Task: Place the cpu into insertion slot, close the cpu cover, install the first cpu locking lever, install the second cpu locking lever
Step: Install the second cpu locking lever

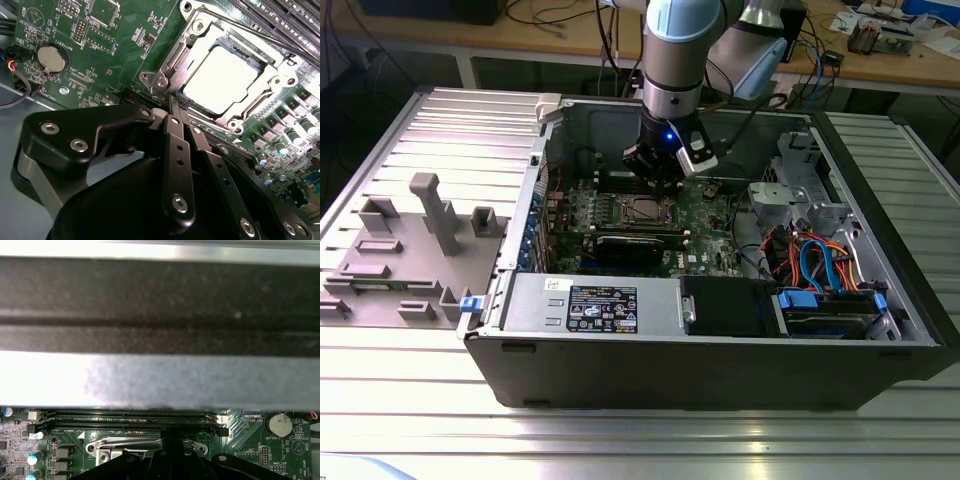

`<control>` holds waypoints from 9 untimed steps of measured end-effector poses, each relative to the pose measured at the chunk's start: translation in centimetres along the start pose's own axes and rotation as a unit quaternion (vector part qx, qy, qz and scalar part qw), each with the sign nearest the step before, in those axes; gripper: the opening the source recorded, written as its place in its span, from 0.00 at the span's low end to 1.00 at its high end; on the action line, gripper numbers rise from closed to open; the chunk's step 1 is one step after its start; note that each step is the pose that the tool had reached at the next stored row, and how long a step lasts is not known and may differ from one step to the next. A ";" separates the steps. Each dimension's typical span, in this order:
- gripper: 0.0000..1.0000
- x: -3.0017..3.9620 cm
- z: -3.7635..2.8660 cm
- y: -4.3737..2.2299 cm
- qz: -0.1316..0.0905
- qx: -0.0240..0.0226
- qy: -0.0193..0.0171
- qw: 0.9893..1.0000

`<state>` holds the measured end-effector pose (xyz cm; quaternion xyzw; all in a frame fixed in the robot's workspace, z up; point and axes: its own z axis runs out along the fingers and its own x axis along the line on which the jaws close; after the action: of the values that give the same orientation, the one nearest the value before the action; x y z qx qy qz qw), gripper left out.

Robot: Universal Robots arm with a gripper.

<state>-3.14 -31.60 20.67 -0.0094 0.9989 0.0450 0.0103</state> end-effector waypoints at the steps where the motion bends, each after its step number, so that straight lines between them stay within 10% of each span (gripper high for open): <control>1: 0.11 0.00 0.00 0.00 0.000 0.000 0.000 1.000; 9: 0.11 0.00 -0.07 -0.16 0.000 0.000 0.000 1.000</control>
<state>-3.14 -31.76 20.73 -0.0094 0.9989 0.0449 0.0102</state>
